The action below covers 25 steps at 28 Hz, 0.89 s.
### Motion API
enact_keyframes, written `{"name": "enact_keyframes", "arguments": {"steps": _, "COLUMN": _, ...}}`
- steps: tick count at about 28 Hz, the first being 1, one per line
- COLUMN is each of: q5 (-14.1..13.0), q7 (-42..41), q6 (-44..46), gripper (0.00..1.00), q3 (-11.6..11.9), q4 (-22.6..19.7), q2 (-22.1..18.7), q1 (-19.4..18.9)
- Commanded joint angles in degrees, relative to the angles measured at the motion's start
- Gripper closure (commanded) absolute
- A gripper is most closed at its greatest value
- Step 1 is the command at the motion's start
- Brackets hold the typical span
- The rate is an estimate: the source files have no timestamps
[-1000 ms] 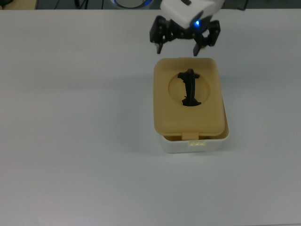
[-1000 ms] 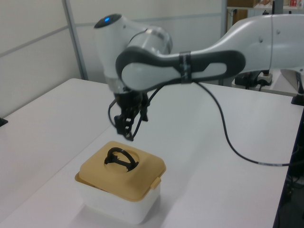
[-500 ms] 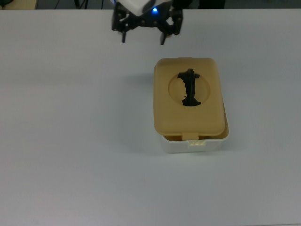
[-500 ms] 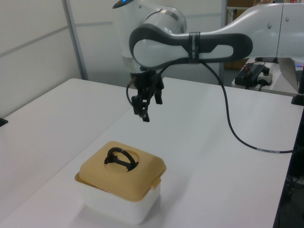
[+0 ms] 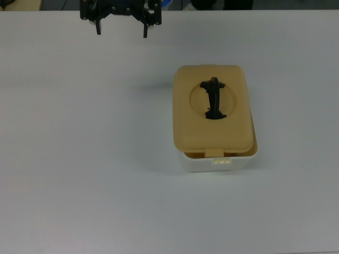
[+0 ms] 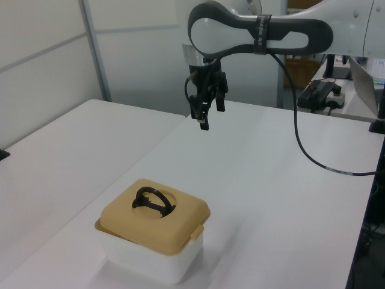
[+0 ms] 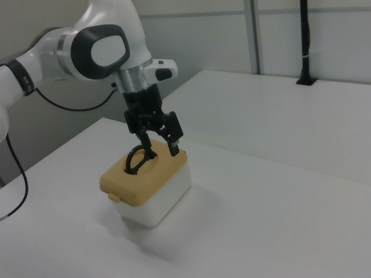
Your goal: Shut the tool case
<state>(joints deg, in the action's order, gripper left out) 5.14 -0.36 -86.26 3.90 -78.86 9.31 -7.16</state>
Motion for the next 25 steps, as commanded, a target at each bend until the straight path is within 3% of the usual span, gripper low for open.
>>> {"name": "enact_keyframes", "arguments": {"steps": 1, "q5": -0.83, "q7": -0.7, "q6": 1.18, "gripper": 0.0, "q3": 0.75, "q4": -1.91, "q2": -1.76, "q1": 0.12}}
{"name": "enact_keyframes", "arguments": {"steps": 8, "q5": -1.0, "q7": -1.05, "q6": 1.36, "gripper": 0.0, "q3": 0.67, "q4": -1.82, "q2": -2.28, "q1": 3.64}}
{"name": "enact_keyframes", "arguments": {"steps": 25, "q5": -1.09, "q7": -0.87, "q6": 0.48, "gripper": 0.0, "q3": -0.21, "q4": -1.65, "q2": -2.2, "q1": 2.85}}
